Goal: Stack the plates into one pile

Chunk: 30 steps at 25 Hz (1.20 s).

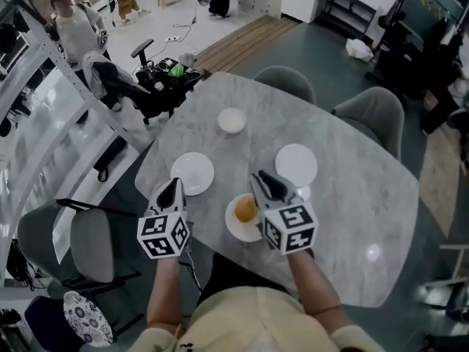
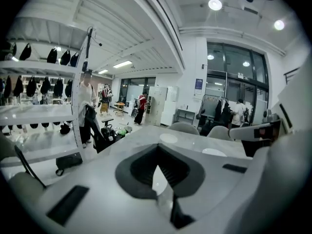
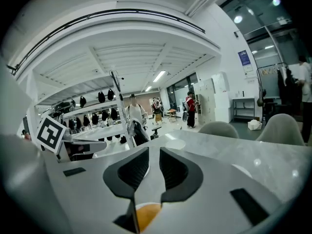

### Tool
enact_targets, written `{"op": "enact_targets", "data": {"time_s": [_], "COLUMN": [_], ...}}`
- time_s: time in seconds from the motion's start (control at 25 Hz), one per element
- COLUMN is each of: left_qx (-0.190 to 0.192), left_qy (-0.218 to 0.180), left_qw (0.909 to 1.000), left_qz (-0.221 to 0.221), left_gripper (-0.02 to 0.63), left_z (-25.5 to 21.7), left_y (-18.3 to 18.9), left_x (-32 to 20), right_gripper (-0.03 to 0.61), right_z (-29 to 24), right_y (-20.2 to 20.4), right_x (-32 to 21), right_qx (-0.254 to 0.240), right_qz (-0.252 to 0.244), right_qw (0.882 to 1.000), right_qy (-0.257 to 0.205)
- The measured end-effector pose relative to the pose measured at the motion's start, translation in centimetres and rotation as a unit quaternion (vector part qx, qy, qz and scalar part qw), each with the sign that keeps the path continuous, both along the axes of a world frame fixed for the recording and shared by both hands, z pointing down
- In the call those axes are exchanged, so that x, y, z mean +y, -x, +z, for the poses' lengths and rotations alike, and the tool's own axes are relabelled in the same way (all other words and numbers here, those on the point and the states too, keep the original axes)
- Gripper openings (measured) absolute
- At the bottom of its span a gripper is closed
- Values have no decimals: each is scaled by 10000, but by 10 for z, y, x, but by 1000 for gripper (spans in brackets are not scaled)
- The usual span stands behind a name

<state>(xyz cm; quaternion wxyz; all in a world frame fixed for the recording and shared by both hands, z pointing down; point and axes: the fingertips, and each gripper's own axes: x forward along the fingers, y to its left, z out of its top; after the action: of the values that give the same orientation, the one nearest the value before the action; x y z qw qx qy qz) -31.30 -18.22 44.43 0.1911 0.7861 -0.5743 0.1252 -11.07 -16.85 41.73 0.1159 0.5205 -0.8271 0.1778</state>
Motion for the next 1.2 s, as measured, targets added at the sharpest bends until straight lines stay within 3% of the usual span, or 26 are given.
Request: {"op": "enact_targets", "data": {"time_s": [0.16, 0.68, 1.2], "left_qx": [330, -409, -516], "left_qy": [124, 246, 661], "left_qw": [9994, 9985, 9960], "left_qz": [39, 261, 320], "left_gripper": [3, 6, 75], "left_z": [11, 46, 84], "left_y": [19, 72, 100], "left_x": [-14, -47, -59], "right_gripper": [60, 86, 97], "right_z": [15, 76, 145], "right_y": [32, 95, 123], "right_x": [-17, -70, -96], "right_qx": [28, 208, 576], "right_qz": [-158, -375, -510], "right_qw": [9997, 9947, 9805], "right_qy": [192, 931, 1809]}}
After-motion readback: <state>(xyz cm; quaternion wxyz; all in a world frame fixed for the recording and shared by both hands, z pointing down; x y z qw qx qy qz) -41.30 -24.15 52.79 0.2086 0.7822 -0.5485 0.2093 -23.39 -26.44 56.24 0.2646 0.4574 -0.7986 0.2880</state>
